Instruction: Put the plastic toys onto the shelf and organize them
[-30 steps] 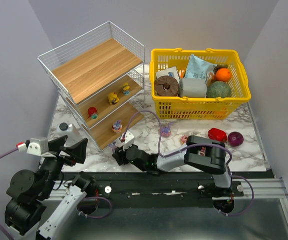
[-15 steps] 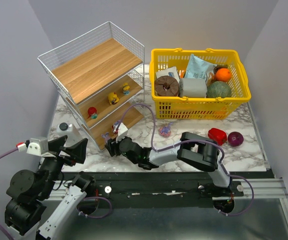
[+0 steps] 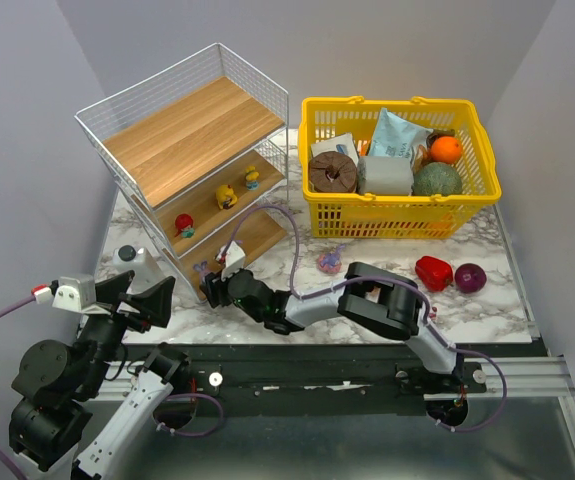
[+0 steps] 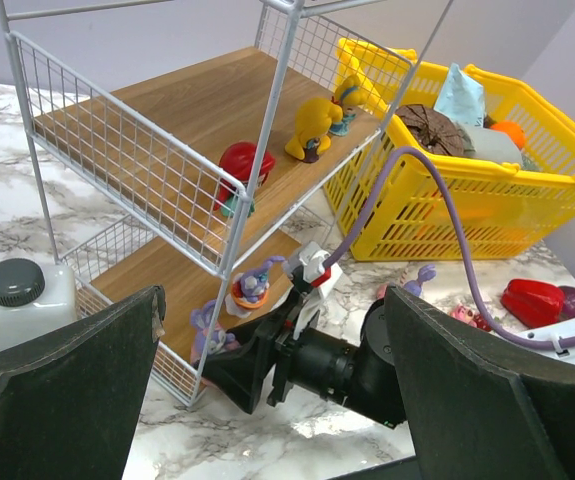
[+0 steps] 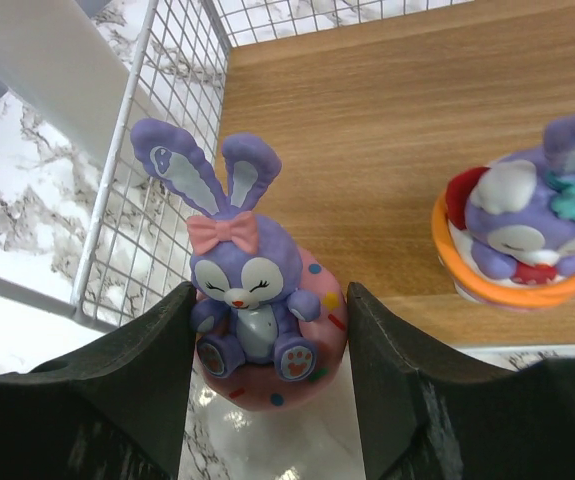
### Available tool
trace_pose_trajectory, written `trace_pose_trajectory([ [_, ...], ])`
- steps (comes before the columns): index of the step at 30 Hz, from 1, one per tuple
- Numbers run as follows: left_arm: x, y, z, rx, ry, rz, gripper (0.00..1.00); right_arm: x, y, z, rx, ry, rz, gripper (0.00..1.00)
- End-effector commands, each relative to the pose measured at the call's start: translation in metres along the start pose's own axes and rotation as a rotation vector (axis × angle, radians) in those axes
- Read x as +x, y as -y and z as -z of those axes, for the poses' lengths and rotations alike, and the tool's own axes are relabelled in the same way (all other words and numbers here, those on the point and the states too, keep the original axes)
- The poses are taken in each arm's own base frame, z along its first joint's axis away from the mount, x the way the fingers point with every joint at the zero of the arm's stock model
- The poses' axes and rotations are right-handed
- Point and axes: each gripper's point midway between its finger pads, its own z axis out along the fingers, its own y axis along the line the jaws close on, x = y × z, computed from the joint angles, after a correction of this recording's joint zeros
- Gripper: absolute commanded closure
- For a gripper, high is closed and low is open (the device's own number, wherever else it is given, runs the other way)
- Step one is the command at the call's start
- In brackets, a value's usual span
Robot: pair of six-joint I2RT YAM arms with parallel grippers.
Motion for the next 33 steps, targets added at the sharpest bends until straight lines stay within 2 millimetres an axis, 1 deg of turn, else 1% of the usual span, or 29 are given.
trace_pose_trajectory([
  [1, -0.009, -0.002, 0.004, -0.006, 0.027, -0.014, 0.01, -0.005, -0.005, -0.014, -0.016, 0.036, -0.009, 0.73],
  [13, -0.009, -0.003, 0.004, -0.008, 0.025, -0.017, 0.01, 0.005, -0.002, -0.033, -0.018, 0.026, -0.018, 0.71],
  [14, -0.009, -0.003, 0.004, -0.011, 0.025, -0.019, 0.01, 0.009, 0.000, -0.035, -0.013, 0.019, -0.017, 0.71],
  [15, -0.009, -0.003, 0.005, -0.011, 0.025, -0.019, 0.01, 0.009, 0.002, -0.036, -0.009, 0.018, -0.021, 0.71],
  [20, -0.010, -0.004, 0.005, -0.015, 0.028, -0.020, 0.01, 0.015, 0.005, -0.039, 0.004, -0.002, -0.024, 0.67],
  [22, -0.009, -0.004, 0.005, -0.015, 0.027, -0.020, 0.01, 0.012, 0.004, -0.039, 0.004, 0.002, -0.028, 0.65],
  [24, -0.009, -0.004, 0.004, -0.016, 0.025, -0.020, 0.01, 0.012, 0.005, -0.038, 0.004, -0.003, -0.030, 0.59],
  [25, -0.008, -0.005, 0.004, -0.017, 0.022, -0.021, 0.01, 0.006, 0.003, -0.036, -0.003, 0.009, -0.036, 0.54],
  [26, -0.009, -0.005, 0.004, -0.018, 0.024, -0.022, 0.01, 0.003, 0.001, -0.034, -0.009, 0.018, -0.043, 0.43],
  [28, -0.009, -0.005, 0.005, -0.018, 0.027, -0.020, 0.01, -0.006, 0.001, -0.027, -0.023, 0.043, -0.058, 0.35],
  [29, -0.009, -0.005, 0.005, -0.019, 0.026, -0.020, 0.01, -0.008, 0.000, -0.025, -0.026, 0.046, -0.059, 0.30],
  [33, -0.009, -0.005, 0.005, -0.016, 0.027, -0.018, 0.01, -0.019, -0.005, -0.020, -0.059, 0.063, -0.050, 0.25],
])
